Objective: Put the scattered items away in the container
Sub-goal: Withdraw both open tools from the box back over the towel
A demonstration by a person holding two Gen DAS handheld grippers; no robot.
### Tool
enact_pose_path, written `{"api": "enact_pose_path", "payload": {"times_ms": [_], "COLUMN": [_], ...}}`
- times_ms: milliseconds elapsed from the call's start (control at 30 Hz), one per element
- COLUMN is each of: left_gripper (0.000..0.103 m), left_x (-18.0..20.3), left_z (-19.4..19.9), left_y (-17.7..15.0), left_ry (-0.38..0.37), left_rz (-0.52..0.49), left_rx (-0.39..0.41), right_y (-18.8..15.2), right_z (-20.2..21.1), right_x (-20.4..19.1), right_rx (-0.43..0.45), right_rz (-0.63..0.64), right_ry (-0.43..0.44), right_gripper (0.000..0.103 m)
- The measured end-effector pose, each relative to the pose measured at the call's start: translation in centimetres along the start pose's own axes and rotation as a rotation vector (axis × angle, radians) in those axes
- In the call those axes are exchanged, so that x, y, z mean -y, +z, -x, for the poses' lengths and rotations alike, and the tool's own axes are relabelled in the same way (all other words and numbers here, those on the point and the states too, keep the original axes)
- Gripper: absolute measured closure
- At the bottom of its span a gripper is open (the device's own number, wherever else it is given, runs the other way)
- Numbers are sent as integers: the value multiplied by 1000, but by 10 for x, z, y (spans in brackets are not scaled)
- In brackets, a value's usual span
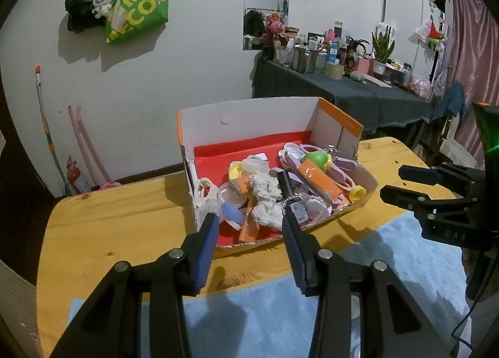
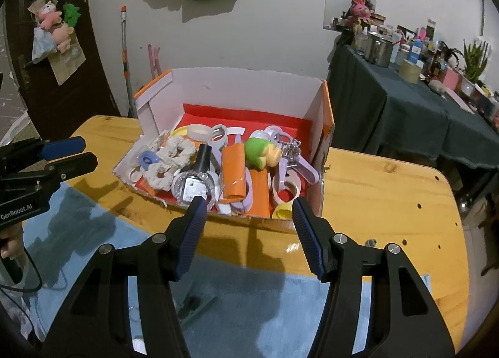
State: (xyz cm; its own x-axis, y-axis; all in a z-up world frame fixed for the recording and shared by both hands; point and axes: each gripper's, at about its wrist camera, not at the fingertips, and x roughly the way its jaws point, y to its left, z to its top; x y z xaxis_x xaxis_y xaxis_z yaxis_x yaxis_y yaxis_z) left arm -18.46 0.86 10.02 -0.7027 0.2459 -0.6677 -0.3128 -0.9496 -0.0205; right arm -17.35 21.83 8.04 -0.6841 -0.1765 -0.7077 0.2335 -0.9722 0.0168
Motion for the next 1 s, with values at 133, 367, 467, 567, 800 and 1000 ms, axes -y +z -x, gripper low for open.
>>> {"api": "enact_pose_path", "payload": {"times_ms": [133, 367, 467, 567, 800, 1000], "left_gripper": [57, 56, 56, 56, 56, 56], "left_x": [4, 10, 12, 15, 26, 41], "left_z": [11, 23, 27, 31, 38, 45], "left_y": [-7, -23, -31, -39, -62, -84], "left_ry": [-3, -8, -7, -11, -31, -58], "left_rz": [-3, 5, 9, 12, 15, 2], "left_rx": [4, -4, -7, -13, -30, -47], "right_y": [-9, -25, -32, -40, -63, -86], "right_z": [9, 24, 29, 34, 44, 51], "right_x": [-3, -10, -12, -15, -21, -26], "right_rx": [2, 3, 1, 0, -4, -14], "right_rz": [0, 4, 5, 10, 11, 19], "right_ry": [5, 10, 13, 18, 42, 63], "right_gripper": [47, 47, 47, 47, 47, 47]}}
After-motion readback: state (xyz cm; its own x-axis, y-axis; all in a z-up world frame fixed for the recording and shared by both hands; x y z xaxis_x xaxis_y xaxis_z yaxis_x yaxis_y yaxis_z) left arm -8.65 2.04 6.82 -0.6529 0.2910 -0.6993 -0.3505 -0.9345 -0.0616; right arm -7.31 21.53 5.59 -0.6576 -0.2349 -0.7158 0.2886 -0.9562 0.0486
